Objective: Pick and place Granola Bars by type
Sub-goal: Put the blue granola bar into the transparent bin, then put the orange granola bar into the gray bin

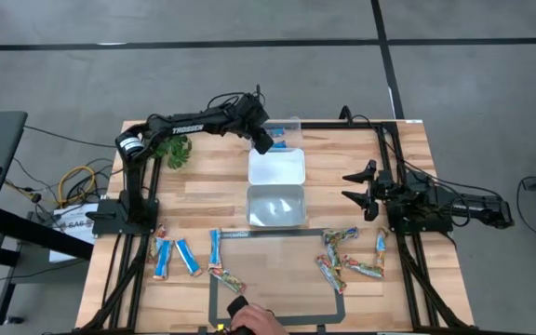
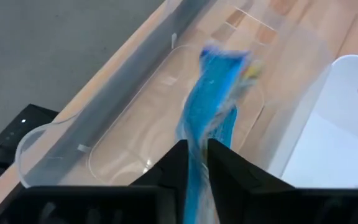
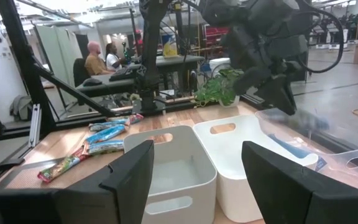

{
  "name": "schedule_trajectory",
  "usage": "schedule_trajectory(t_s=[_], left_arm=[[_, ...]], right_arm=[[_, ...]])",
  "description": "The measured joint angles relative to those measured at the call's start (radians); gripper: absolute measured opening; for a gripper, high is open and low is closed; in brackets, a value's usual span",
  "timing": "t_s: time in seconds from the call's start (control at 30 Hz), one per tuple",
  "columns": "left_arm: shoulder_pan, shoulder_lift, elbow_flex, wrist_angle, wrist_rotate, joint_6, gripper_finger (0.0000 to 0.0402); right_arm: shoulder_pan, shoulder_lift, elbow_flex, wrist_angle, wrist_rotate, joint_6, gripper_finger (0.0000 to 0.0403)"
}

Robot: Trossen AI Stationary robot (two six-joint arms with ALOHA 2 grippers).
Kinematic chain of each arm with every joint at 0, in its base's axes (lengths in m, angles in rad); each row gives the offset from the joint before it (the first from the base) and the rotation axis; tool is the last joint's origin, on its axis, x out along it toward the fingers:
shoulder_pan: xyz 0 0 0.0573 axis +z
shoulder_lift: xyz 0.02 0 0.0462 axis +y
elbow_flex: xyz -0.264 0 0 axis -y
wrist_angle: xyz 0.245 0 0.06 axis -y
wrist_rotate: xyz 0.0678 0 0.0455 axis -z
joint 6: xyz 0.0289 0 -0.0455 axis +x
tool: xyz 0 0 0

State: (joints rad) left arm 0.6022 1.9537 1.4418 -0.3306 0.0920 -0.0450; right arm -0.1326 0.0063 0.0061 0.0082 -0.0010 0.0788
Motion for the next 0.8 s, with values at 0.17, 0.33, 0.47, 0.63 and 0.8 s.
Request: schedule_trajectory(t_s=[0.17,0.33,0.47,0.63,0.8], left_arm=[[0.0,0.0,0.0,0.0,0.008,-0.002,0.0112],[0.0,0.0,0.03,-0.003,0.068,-0.014,0.014],[-0.003,-0.009,0.088,-0.029,0.111,-0.018,0.0143],[-0.033,-0.089,0.109,-0.07,0.125,-0.017,0.0138],[-0.097,-0.189,0.109,-0.152,0.068,0.001,0.0131]], right_arm=[[0.0,0.0,0.0,0.0,0.0,0.0,0.024],[0.0,0.0,0.0,0.0,0.0,0.0,0.024],[0.0,0.0,0.0,0.0,0.0,0.0,0.024],[0.0,0.0,0.0,0.0,0.0,0.0,0.024],[0.0,0.0,0.0,0.0,0.0,0.0,0.024]])
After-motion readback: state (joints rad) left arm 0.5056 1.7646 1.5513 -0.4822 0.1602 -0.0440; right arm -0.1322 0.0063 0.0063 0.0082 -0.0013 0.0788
